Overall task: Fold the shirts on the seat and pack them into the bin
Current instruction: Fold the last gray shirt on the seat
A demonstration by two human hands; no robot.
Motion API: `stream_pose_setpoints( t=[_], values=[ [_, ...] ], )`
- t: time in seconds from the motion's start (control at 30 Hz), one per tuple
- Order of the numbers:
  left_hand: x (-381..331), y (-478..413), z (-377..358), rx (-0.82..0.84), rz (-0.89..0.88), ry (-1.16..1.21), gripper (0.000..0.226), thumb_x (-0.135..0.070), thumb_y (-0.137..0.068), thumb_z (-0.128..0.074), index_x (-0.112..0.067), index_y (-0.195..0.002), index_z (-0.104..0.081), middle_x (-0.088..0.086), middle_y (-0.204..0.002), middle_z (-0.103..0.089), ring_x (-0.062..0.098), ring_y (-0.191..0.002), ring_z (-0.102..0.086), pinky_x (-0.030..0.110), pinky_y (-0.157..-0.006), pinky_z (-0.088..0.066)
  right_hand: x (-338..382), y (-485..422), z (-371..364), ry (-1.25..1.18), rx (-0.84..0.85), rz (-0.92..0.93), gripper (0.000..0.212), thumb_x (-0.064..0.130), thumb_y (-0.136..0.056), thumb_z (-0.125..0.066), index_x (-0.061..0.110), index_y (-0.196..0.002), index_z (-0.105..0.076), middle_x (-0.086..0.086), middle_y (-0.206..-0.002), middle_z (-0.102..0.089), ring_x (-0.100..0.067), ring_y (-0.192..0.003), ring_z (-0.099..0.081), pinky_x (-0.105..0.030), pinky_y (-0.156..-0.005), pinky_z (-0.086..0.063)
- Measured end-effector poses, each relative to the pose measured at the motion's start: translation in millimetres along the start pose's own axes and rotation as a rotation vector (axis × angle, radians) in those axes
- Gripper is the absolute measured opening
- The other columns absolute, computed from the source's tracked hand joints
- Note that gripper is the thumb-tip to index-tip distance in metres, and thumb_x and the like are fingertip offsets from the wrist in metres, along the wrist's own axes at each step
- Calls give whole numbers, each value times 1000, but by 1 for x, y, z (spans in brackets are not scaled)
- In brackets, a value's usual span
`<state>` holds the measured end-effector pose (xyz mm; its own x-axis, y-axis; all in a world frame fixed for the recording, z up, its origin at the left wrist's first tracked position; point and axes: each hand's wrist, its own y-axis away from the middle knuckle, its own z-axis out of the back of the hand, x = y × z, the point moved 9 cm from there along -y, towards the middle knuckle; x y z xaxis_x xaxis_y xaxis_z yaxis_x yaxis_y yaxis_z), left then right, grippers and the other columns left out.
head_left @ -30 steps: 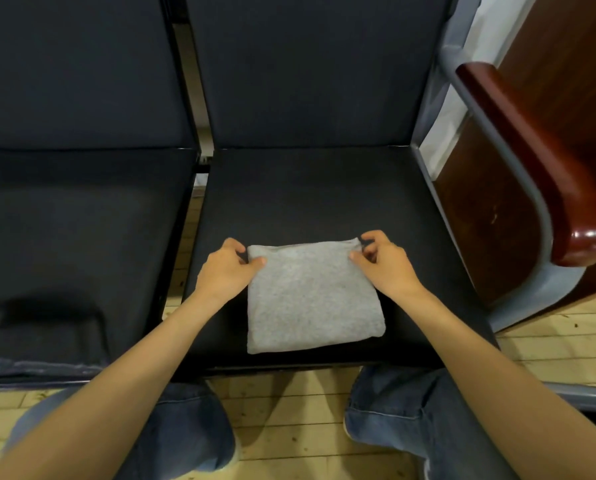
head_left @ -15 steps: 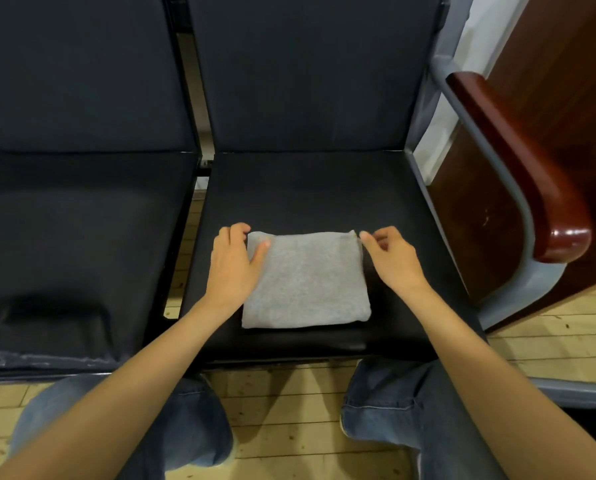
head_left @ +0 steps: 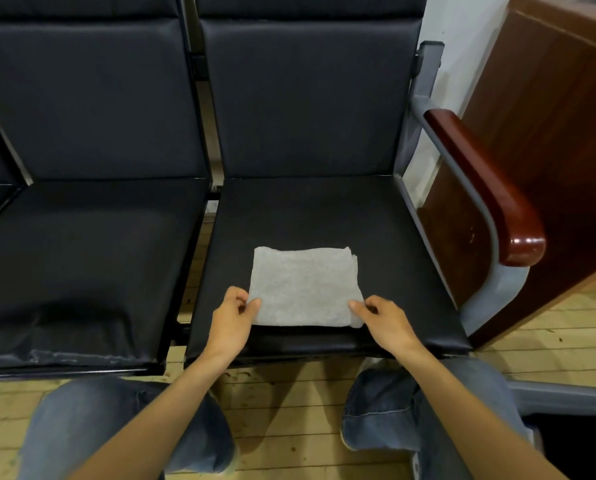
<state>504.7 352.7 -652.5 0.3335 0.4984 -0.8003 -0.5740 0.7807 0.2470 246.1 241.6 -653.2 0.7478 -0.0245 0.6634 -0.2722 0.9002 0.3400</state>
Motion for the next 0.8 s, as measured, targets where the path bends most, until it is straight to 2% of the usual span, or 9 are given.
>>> stream_pose_setpoints(
  t=[0.1, 0.2, 0.27, 0.37, 0.47, 0.53, 0.67, 0.73, 0.8],
  values=[
    [2, -2, -6, 73, 15, -178, 22, -31, -95, -54, -13, -104, -46, 0, -82, -53, 14, -71, -51, 28, -61, -41, -8, -3, -1, 149, -12, -37, 37, 44, -93, -53, 14, -74, -48, -2, -77, -51, -22, -90, -49, -30, -67, -36],
    [-13, -7, 1, -16, -124, -211, 47, -40, -93, -55, -18, -132, -42, 3, -124, -47, 20, -110, -49, 36, -92, -47, 8, -9, 10, 38, -59, 35, 26, 29, -88, -63, 16, -107, -52, 2, -106, -46, -19, -113, -38, -26, -86, -35],
    [-40, -12, 3, -97, -316, -270, 53, -37, -97, -47, -14, -143, -35, 5, -146, -30, 21, -133, -30, 36, -108, -32, 36, -14, 25, -16, -191, 182, 35, 24, -91, -59, 16, -123, -50, 1, -122, -45, -18, -124, -32, -27, -97, -33],
    [-64, -27, -27, 6, -478, -548, 55, -39, -103, -24, -10, -149, -22, 9, -158, -11, 22, -146, -8, 32, -117, -9, 83, -28, 12, 237, -258, 409, 46, 29, -100, -43, 18, -144, -37, -3, -151, -31, -23, -142, -17, -38, -116, -19],
    [-59, -50, -56, 97, -481, -762, 86, -61, -81, 19, -19, -152, -4, 3, -160, 6, 18, -146, 11, 33, -114, 12, 88, -53, -32, 546, -112, 375, 53, 42, -103, -22, 27, -153, -11, 2, -161, -2, -23, -147, 10, -46, -117, 6],
    [-44, -62, -66, 127, -457, -842, 99, -70, -64, 34, -28, -150, 7, -1, -159, 13, 14, -143, 20, 37, -111, 18, 67, -65, -46, 609, -38, 267, 57, 50, -101, -12, 30, -153, 0, 4, -161, 7, -23, -145, 19, -51, -115, 11],
    [-26, -74, -72, 166, -428, -805, 88, -74, -63, 33, -39, -141, 18, -13, -149, 27, 6, -134, 32, 43, -110, 22, 36, -74, -47, 543, -26, 137, 62, 58, -97, -7, 33, -151, 9, 13, -159, 12, -24, -144, 23, -53, -115, 12],
    [-24, -73, -74, 186, -419, -770, 79, -72, -72, 22, -38, -143, 16, -14, -147, 29, 7, -136, 31, 43, -111, 22, 38, -74, -48, 537, -15, 152, 62, 58, -97, -7, 32, -151, 10, 13, -159, 13, -24, -144, 23, -53, -115, 11],
    [-27, -72, -65, 88, -417, -691, 68, -63, -90, 1, -30, -149, 9, -7, -154, 22, 13, -143, 22, 41, -113, 18, 40, -73, -47, 486, -38, 175, 62, 55, -98, -9, 31, -152, 10, 12, -159, 14, -22, -145, 21, -51, -116, 11]
  ],
)
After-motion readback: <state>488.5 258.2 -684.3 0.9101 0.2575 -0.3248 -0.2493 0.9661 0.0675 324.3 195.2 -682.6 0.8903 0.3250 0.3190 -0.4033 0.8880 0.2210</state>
